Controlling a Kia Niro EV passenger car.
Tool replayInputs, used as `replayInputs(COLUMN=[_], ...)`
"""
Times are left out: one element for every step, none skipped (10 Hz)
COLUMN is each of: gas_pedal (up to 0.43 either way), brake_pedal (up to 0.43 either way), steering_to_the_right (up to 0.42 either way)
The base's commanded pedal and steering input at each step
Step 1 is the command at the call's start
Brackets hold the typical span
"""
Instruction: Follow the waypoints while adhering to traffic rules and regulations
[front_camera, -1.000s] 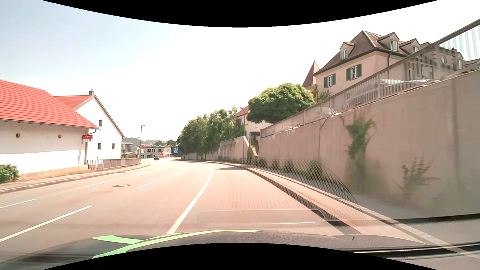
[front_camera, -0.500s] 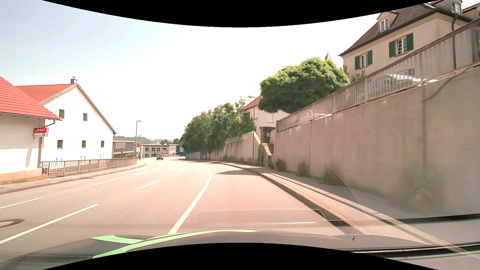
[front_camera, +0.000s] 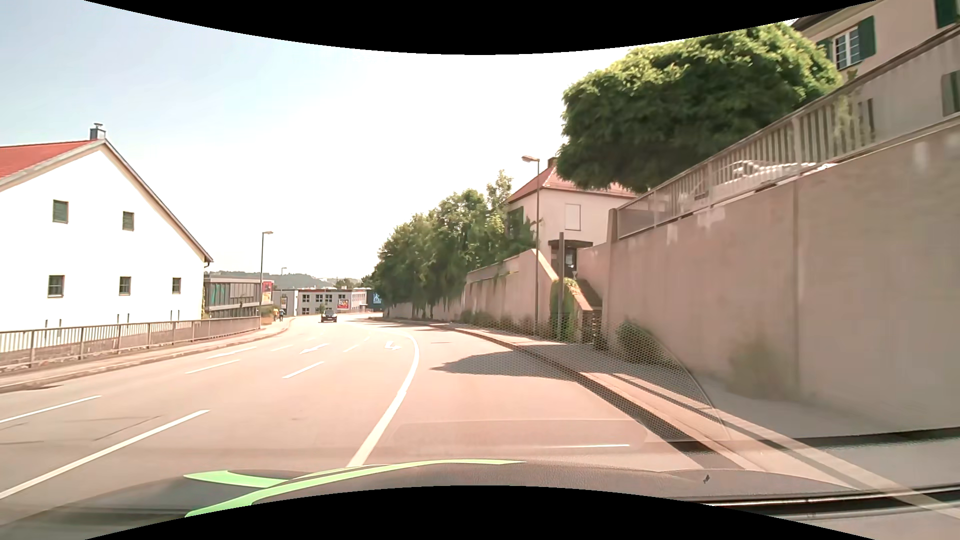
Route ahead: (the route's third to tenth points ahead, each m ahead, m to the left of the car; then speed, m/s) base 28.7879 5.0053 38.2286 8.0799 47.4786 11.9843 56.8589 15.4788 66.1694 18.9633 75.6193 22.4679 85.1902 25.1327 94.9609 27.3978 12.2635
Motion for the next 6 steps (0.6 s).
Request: replayInputs(gas_pedal=[0.059, 0.059, 0.059, 0.059, 0.059, 0.059], brake_pedal=[0.000, 0.000, 0.000, 0.000, 0.000, 0.000], steering_to_the_right=[-0.034, -0.034, -0.034, -0.035, -0.035, -0.035])
